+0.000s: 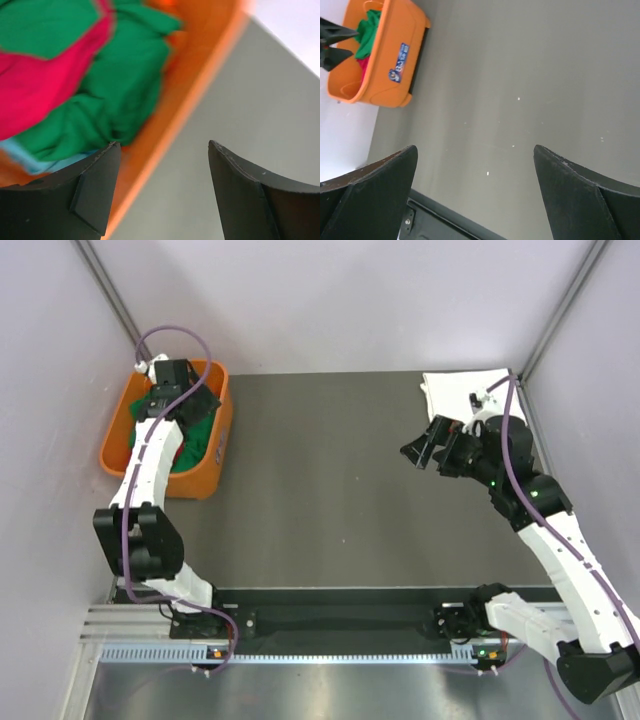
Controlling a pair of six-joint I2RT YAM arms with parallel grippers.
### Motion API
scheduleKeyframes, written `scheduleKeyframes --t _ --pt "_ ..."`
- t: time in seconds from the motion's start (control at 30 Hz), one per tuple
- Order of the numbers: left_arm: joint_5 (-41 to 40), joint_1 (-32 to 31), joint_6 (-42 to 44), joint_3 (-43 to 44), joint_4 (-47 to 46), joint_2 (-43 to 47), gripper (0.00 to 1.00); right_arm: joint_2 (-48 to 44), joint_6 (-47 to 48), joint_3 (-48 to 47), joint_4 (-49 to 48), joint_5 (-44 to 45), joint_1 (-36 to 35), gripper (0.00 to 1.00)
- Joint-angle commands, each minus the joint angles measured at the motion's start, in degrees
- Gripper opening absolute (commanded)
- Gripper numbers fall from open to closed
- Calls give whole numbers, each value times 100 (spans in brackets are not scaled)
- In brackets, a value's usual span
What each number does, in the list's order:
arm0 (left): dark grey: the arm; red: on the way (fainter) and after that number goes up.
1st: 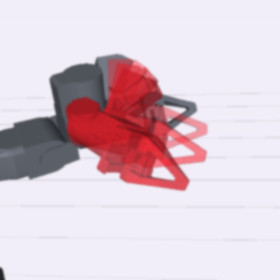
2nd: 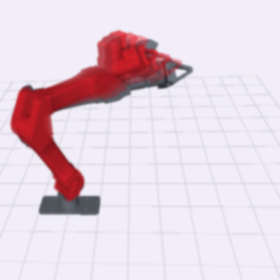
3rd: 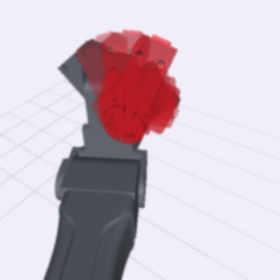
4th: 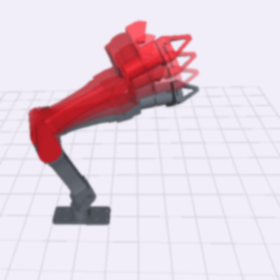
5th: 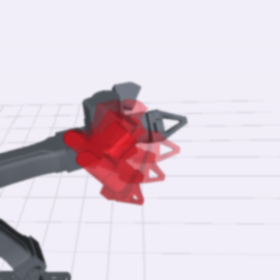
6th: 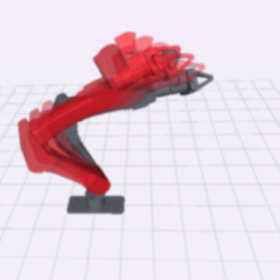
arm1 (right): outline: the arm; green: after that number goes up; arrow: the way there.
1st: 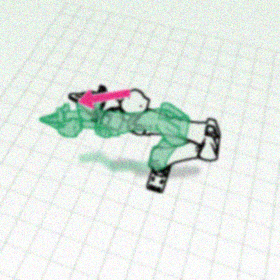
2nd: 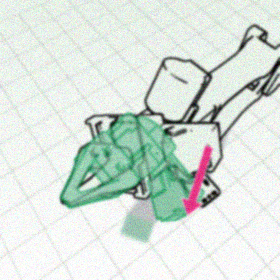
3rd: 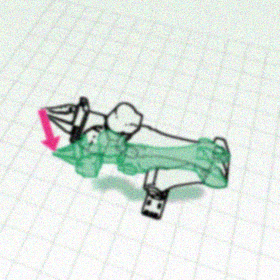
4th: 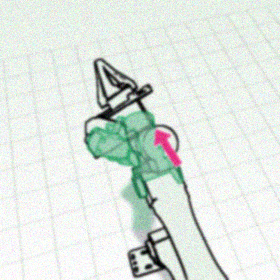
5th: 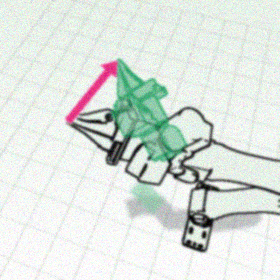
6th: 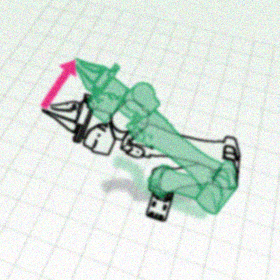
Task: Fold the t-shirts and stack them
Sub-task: Grab the tshirt from the pile
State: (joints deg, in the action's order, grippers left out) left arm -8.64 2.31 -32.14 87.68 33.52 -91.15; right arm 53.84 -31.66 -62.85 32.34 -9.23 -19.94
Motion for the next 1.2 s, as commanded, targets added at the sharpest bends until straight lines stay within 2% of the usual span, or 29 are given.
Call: scheduleKeyframes --t 0.0,0.33,0.5,0.7,0.83,0.93,1.07,1.1,1.17 --pt "-1388 59 -590 434 321 -165 74 -85 -60 1 -474 -368 52 100" --pt "-3159 244 -1452 487 392 -833 75 371 19 -87 -509 -632 52 100" --pt "-3407 367 -1725 57 -91 -991 71 705 2 -324 -448 -737 52 100" --pt "-3890 358 -2261 135 374 -1597 70 1066 81 -719 -202 -817 52 99" --pt "-3812 428 -2086 -102 -90 -1739 68 1128 11 -860 -122 -852 43 100" --pt "-3767 455 -1998 -6 -83 -1897 58 1076 -59 -852 -158 -869 43 100" --pt "-3628 455 -1604 91 -266 -2003 30 1005 -112 -834 -149 -843 43 100" --pt "-3592 455 -1559 126 -302 -1968 0 970 -112 -834 -157 -843 43 100" --pt "-3425 464 -1480 197 -293 -1907 0 953 -112 -834 -158 -852 43 100"
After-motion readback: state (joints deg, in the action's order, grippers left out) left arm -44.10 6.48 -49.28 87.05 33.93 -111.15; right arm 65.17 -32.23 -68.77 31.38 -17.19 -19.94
